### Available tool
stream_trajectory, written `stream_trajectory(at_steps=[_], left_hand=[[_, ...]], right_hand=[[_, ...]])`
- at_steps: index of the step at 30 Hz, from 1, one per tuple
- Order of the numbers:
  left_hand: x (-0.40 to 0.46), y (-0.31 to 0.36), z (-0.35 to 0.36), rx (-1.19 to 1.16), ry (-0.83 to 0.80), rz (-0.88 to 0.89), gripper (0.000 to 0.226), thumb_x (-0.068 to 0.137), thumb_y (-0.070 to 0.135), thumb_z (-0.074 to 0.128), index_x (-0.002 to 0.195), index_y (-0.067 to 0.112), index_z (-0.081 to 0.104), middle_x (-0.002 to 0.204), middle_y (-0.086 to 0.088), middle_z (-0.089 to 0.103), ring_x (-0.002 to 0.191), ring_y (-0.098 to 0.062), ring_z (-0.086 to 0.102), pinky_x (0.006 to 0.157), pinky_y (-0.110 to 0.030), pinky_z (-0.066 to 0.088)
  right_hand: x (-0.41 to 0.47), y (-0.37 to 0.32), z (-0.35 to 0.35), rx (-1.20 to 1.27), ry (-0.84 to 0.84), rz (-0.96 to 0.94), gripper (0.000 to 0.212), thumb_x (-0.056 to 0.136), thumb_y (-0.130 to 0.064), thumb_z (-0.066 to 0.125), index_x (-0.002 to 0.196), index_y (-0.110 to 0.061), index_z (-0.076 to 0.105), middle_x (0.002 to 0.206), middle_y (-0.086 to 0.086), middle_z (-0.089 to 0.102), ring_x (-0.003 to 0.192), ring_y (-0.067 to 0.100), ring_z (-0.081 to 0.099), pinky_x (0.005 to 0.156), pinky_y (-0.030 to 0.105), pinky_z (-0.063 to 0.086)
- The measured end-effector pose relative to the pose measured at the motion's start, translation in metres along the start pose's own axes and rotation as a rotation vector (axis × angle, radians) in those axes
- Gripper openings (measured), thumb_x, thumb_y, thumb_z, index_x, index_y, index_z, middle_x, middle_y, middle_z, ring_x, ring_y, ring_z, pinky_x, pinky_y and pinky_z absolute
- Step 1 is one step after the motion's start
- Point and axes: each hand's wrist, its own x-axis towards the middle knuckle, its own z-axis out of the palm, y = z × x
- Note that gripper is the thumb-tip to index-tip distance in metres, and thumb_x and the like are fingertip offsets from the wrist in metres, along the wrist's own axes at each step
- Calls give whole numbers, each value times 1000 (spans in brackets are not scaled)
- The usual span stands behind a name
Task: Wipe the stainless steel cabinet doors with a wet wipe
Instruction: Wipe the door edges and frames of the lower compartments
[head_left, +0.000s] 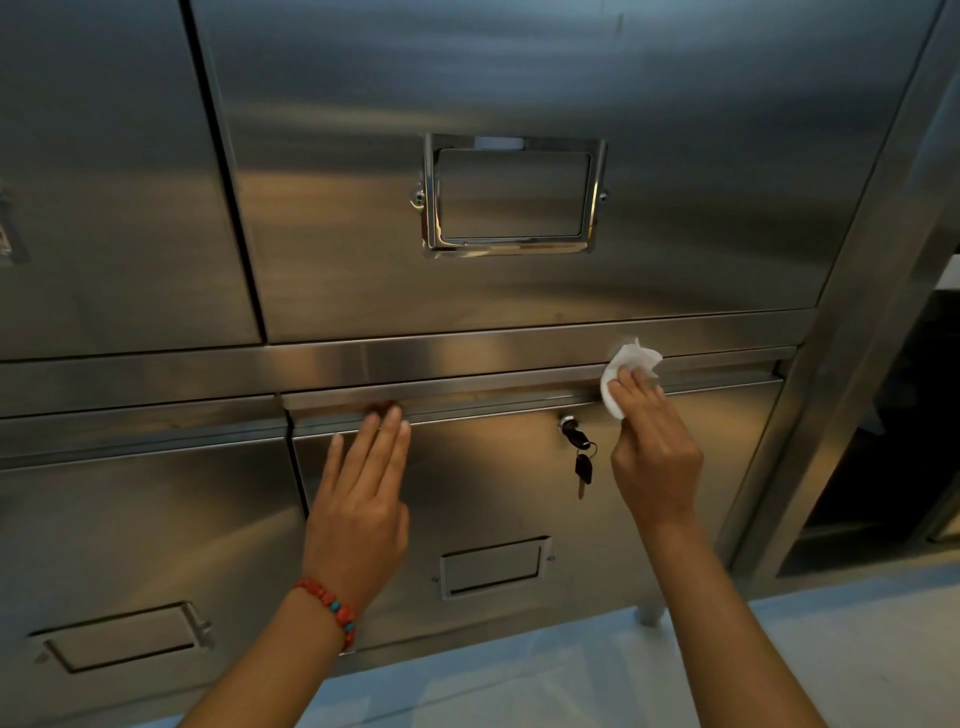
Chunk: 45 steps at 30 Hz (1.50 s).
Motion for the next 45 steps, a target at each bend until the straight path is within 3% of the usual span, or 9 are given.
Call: stream_trajectory(at_steps=[3, 8, 14, 18, 28, 34, 45], left_hand=[[0, 1, 0, -9, 8, 0, 61, 74, 10, 33, 132, -4, 47, 140, -19, 43, 130, -32, 40, 113, -42, 14], [0, 1, 0, -15, 10, -6, 60, 74, 9, 32, 131, -4, 47, 139, -19, 44, 129, -32, 42, 112, -42, 16], [0, 2, -1, -18, -1, -11, 60, 75, 10, 31, 131, -4, 48, 139, -19, 45, 129, -33, 42, 112, -42, 15], [0, 1, 0, -11, 2, -5, 61, 74, 9, 32, 131, -4, 48, 140, -19, 44, 129, -32, 41, 112, -42, 15], [0, 0, 1, -7, -6, -6, 62, 73, 10, 33, 132, -4, 48, 141, -18, 43, 130, -32, 41, 112, -43, 16], [0, 0, 2, -12, -3, -5, 62, 73, 11, 33, 132, -3, 47, 140, -18, 43, 130, -32, 40, 112, -42, 16], [0, 2, 0, -12, 7, -7, 62, 74, 12, 32, 131, -4, 48, 140, -19, 44, 130, -31, 40, 111, -43, 17]], right_hand=[[2, 12, -5, 15, -10, 14, 45, 67, 26, 57, 107, 7, 67, 113, 25, 63, 113, 31, 50, 89, 52, 49], [4, 10, -9, 16, -33, 96, 40, 70, 26, 62, 106, 10, 66, 112, 27, 63, 105, 43, 59, 89, 55, 48], [3, 3, -11, 3, -66, 119, 40, 70, 25, 65, 107, 10, 66, 110, 28, 63, 104, 45, 60, 78, 57, 54], [11, 12, -15, 21, -19, 272, 36, 74, 24, 58, 107, 13, 65, 106, 30, 64, 96, 47, 63, 72, 57, 55], [12, 5, -12, -17, -68, 196, 36, 72, 25, 63, 106, 14, 64, 107, 30, 63, 101, 45, 61, 74, 56, 55], [21, 17, -17, -39, -44, 351, 33, 79, 19, 58, 111, 12, 62, 108, 34, 62, 94, 48, 64, 71, 57, 55], [14, 15, -15, -133, -94, 87, 42, 64, 28, 67, 103, 13, 66, 107, 29, 64, 99, 44, 62, 71, 55, 56]])
